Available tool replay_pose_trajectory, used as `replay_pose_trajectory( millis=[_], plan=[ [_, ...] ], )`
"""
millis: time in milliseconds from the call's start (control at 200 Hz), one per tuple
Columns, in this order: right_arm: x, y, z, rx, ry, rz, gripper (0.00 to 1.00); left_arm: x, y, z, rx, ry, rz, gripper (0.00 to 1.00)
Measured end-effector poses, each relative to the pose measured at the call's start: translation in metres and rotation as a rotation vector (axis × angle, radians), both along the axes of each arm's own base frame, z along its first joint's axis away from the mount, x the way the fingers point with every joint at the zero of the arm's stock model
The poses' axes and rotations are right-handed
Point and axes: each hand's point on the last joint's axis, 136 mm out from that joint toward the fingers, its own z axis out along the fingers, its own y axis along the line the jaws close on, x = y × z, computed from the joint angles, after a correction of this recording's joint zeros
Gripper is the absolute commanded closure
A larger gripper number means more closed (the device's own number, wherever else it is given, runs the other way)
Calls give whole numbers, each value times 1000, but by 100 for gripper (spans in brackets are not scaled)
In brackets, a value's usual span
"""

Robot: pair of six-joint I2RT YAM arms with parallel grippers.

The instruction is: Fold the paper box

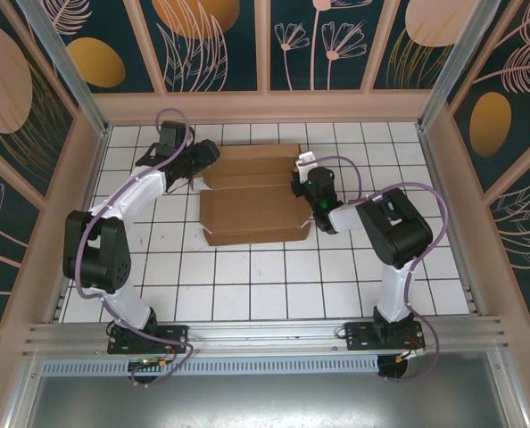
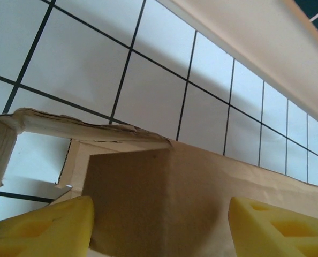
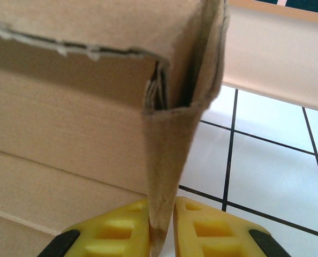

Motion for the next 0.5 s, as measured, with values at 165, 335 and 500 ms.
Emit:
replay_pose_trajectory(
  millis=[165,335,500],
  plan=[
    [-1,2,-1,9,10,11,84,10,0,-7,-4,-11,3,36],
    [-1,5,-1,22,20,24,85,20,-4,6,-31,-76,0,52],
    [1,5,-2,25,33,33,86,24,-6,8,-94,-105,1,67]
  ],
)
